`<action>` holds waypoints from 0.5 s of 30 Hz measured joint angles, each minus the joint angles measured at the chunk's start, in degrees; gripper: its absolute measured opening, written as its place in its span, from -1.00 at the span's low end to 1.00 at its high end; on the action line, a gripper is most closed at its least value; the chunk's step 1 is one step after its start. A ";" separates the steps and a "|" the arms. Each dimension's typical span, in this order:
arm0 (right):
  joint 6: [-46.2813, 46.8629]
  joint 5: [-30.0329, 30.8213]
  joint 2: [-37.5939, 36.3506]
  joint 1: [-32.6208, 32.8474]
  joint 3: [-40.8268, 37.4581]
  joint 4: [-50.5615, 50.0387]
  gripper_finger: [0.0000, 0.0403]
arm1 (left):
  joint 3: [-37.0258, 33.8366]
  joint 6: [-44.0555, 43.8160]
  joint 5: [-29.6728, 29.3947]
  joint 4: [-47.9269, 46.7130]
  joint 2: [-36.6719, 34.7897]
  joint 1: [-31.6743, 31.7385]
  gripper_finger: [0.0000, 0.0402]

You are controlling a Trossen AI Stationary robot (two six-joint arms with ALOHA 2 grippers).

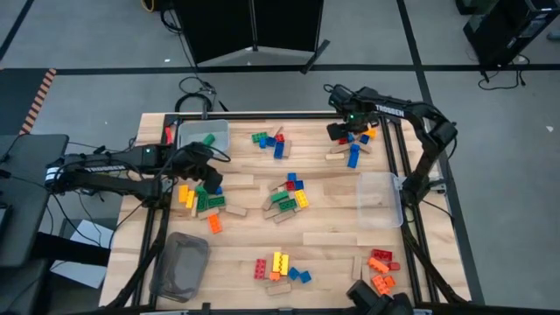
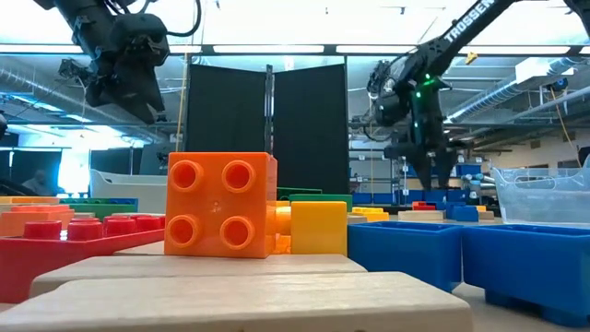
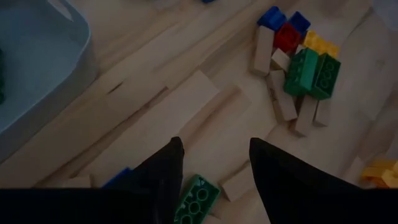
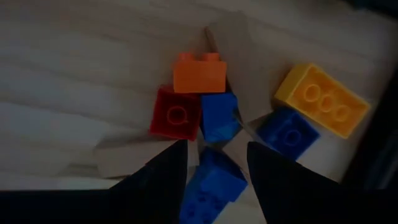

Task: Sort blocks by size
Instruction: Put the small blue game piece into the transparent bin

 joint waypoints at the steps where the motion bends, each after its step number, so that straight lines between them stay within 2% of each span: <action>1: -0.04 -0.47 0.09 -0.26 -0.80 1.01 -0.11 | 0.01 0.00 0.00 0.15 0.00 0.00 -0.04; 9: -0.49 -1.23 0.07 -0.88 -6.05 8.29 -0.11 | 0.01 0.00 0.00 0.13 0.02 0.02 -0.04; 15: -1.36 -1.21 0.07 -1.17 -6.83 10.57 -0.12 | 0.01 -0.04 -0.64 1.36 0.02 0.02 -0.04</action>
